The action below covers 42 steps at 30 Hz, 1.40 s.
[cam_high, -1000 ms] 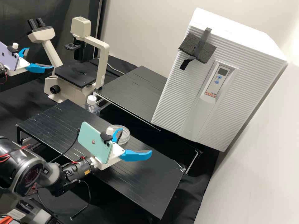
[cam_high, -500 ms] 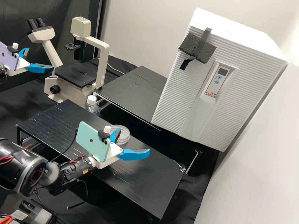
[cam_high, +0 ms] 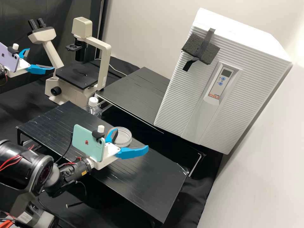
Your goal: Close the petri dish lid.
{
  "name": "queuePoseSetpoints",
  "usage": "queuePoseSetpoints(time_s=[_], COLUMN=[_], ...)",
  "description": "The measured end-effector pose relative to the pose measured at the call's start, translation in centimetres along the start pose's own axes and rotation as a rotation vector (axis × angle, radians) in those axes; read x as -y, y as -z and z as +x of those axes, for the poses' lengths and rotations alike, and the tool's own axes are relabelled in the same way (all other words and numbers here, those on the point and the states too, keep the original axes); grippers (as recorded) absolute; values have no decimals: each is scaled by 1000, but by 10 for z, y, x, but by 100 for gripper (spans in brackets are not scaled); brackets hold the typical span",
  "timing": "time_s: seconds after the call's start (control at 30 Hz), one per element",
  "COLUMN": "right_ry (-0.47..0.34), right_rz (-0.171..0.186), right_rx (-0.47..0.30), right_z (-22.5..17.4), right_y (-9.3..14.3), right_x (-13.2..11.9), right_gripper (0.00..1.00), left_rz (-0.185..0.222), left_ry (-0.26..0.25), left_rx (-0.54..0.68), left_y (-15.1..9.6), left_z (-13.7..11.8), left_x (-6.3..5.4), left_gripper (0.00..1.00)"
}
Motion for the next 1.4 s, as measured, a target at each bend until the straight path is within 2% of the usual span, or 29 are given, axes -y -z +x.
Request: queuePoseSetpoints(time_s=[0.13,0.37,0.7,0.9,1.0,1.13,1.4], right_ry=[-10,-38,-35,-55,-55,-39,-13], right_rz=[0,15,23,45,23,-22,-89], right_rx=[18,120,93,77,38,-19,-27], right_z=[1,6,5,1,-1,0,7], right_y=[-2,-19,-15,-9,-3,0,-8], right_x=[-1,-2,-1,-5,-6,-6,-3], right_gripper=[100,100,100,100,100,100,100], left_rz=[0,0,0,0,0,0,0], left_ry=[0,0,0,0,0,0,0], left_rx=[0,0,0,0,0,0,0], left_y=[0,0,0,0,0,0,0], left_z=[0,0,0,0,0,0,0], left_x=[0,0,0,0,0,0,0], left_gripper=[100,100,100,100,100,100,100])
